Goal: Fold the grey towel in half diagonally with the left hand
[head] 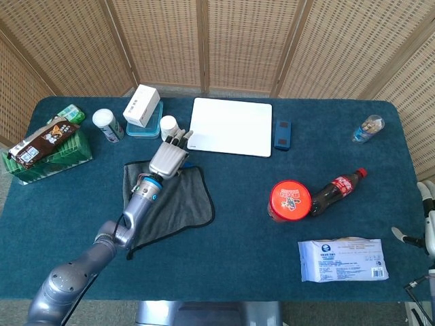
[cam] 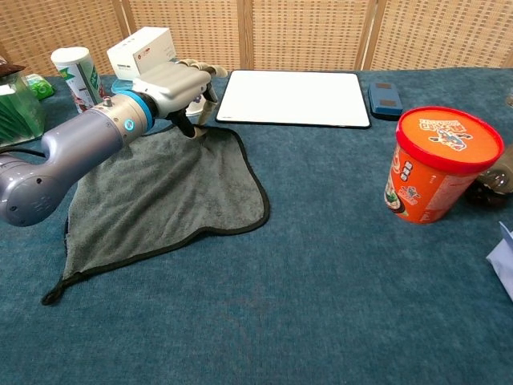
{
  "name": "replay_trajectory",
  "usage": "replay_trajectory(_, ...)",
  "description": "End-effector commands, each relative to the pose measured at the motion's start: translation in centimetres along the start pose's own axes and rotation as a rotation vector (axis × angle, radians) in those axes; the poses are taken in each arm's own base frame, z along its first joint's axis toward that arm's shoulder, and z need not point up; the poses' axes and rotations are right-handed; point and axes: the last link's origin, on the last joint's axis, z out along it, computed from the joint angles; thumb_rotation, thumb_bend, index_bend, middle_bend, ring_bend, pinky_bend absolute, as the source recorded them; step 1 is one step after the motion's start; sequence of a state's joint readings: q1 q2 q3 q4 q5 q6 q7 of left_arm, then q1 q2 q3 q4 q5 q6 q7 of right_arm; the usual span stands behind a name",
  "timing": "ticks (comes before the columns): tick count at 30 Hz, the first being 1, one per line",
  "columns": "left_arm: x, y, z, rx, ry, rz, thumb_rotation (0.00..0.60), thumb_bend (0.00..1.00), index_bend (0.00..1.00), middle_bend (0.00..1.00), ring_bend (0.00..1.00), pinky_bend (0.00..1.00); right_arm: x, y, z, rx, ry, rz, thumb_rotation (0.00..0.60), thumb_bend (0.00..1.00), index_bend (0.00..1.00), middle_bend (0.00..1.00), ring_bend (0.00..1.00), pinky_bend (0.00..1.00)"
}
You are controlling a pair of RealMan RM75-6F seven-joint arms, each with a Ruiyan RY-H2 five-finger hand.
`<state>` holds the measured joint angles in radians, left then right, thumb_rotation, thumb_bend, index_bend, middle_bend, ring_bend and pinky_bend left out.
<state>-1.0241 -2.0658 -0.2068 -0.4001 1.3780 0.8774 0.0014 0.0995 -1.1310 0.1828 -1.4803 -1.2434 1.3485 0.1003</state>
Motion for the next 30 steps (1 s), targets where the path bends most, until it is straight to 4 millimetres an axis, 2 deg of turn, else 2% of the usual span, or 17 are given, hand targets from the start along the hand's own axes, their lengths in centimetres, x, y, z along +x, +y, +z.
replay_trajectory(1,0.0,-0.1,-0.1,0.002,0.000,0.002,0.600,0.49,0.72,0.00,0.00,0.00,0.0,0.0,0.0,0.002,-0.001,0.001,0.600,0.00,0.01,0.00,0.00,0.00)
replay_trajectory(8,0.1,-0.1,-1.0,-0.021,0.017,-0.012,0.600,0.51,0.73,0.00,0.00,0.00,0.1,-0.2,-0.2,0.009,0.002,0.007,0.600,0.00,0.01,0.00,0.00,0.00)
replay_trajectory(13,0.8,-0.3,-2.6,-0.049,0.048,-0.032,0.600,0.51,0.73,0.00,0.00,0.00,0.0,-0.4,-0.3,0.017,-0.006,0.008,0.600,0.00,0.01,0.00,0.00,0.00)
replay_trajectory(19,2.7,-0.5,-5.8,-0.083,0.077,-0.062,0.600,0.51,0.74,0.00,0.00,0.00,0.0,-0.6,-0.5,0.026,-0.007,0.009,0.600,0.00,0.01,0.00,0.00,0.00)
replay_trajectory(22,3.7,-0.6,-8.0,-0.088,0.081,-0.081,0.600,0.51,0.74,0.00,0.00,0.00,0.1,-0.8,-0.6,0.031,-0.006,0.011,0.600,0.00,0.01,0.00,0.00,0.00)
replay_trajectory(30,5.0,-1.2,-12.6,-0.070,0.048,-0.077,0.600,0.51,0.74,0.00,0.00,0.00,0.2,-1.0,-0.8,0.045,-0.005,0.016,0.600,0.00,0.01,0.00,0.00,0.00)
